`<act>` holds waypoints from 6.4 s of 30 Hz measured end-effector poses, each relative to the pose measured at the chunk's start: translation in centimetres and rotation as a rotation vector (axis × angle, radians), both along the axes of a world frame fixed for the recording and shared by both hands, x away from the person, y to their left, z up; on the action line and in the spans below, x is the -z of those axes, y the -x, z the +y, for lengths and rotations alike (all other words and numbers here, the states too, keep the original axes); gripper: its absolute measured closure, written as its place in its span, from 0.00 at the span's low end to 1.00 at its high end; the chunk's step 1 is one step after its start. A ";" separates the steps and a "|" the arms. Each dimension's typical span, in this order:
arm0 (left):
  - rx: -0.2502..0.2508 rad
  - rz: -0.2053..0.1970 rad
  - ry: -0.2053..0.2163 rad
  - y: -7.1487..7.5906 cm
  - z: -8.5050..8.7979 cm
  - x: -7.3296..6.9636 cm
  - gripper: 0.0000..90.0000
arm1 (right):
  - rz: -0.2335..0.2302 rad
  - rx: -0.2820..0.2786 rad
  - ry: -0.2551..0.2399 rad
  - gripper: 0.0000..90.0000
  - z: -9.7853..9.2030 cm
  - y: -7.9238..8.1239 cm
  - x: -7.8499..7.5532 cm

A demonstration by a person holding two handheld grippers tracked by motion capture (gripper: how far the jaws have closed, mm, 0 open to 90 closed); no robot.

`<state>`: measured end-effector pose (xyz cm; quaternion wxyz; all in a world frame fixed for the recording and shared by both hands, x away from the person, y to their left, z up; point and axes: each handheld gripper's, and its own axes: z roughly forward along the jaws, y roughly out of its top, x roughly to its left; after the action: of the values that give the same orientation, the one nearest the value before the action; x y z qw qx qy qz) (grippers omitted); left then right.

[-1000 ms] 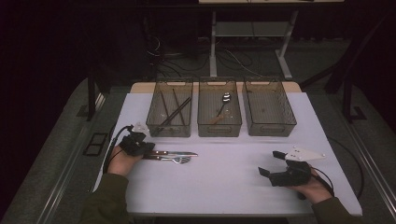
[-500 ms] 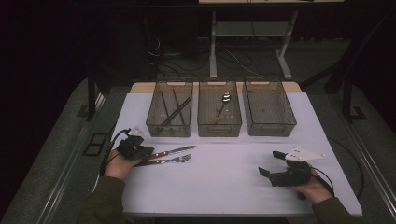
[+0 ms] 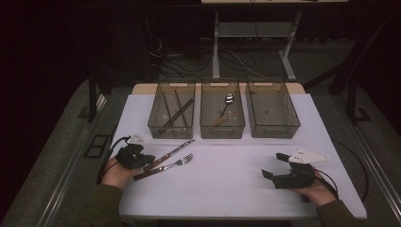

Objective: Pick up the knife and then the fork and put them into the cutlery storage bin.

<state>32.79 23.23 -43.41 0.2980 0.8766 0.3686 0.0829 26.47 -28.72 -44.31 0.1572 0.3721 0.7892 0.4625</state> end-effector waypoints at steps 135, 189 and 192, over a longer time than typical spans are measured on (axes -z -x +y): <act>0.251 -0.275 0.282 4.2 -20.4 -3.3 0.86 | 0.205 -0.121 -0.395 0.89 7.7 -3.7 -3.7; 0.186 -0.225 0.346 5.2 -6.3 0.1 0.00 | -0.030 0.066 -0.129 1.00 -2.2 -7.1 -14.2; 0.174 -0.222 0.358 5.2 -6.4 0.1 0.00 | -0.052 0.090 -0.122 0.99 -2.8 -7.8 -15.4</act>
<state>27.62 16.85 -43.51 0.4934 0.8239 0.2654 0.0859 34.28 -31.53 -28.88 0.1754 0.4037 0.7378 0.5118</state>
